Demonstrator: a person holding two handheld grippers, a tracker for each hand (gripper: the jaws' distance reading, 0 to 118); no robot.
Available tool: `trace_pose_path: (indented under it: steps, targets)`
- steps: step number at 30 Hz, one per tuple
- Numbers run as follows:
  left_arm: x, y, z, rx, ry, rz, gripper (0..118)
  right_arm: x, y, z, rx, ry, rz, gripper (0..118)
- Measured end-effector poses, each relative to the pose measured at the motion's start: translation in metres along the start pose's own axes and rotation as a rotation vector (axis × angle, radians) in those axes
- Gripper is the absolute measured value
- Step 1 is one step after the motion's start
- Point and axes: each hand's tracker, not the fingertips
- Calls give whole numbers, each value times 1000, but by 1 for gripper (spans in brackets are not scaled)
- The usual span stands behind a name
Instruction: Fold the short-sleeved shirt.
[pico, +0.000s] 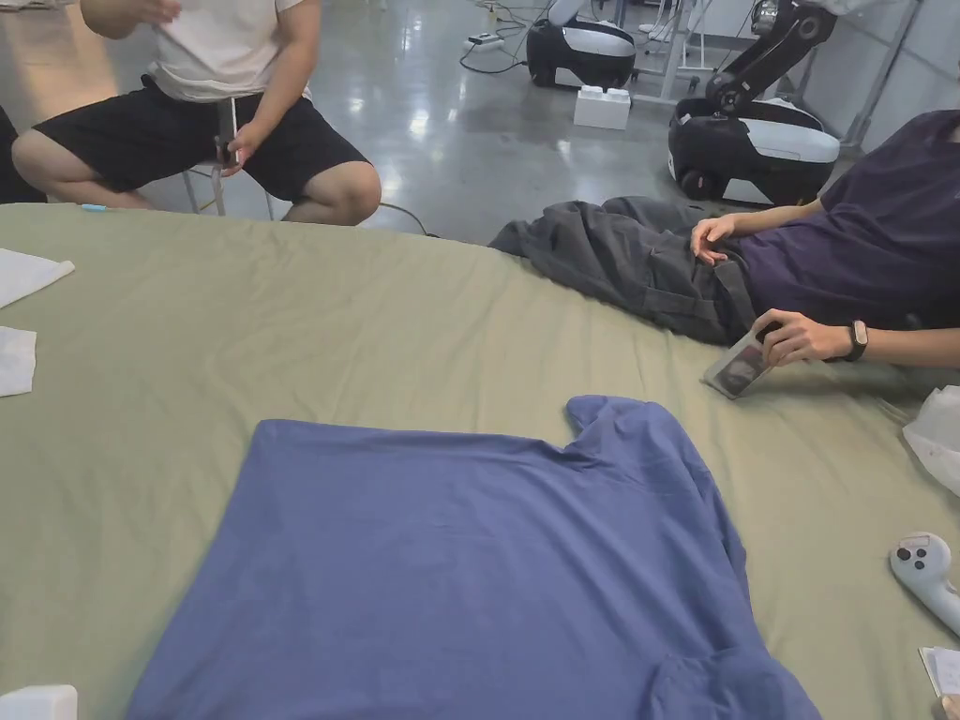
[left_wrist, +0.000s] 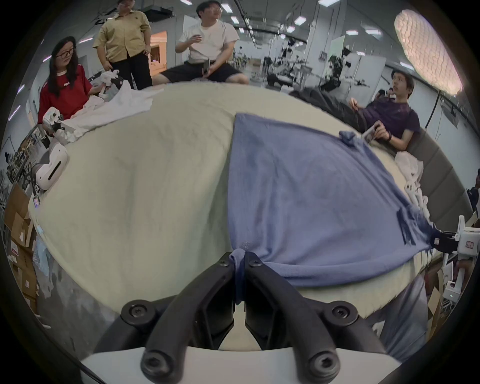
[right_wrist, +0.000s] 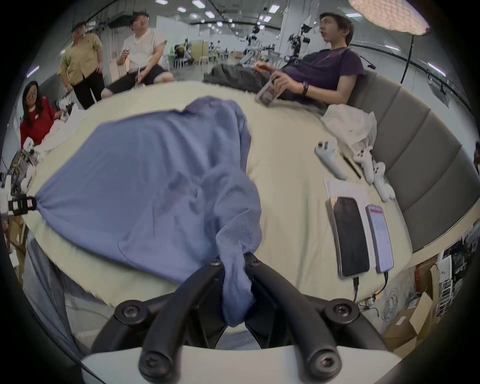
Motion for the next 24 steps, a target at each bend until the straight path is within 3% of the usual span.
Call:
trace_pose_path:
  steps: [6,14,24]
  targets:
    - [8,54,-24,72,-1,-16,2,-1,67,-17,93,-8,-16,7]
    - [12,127,-83,76,23,-13,2,-2,148,-88,83,6,-12,7]
    - [13,150,-174,-100,63,6,2,-3,163,-187,-45,15,-62,11]
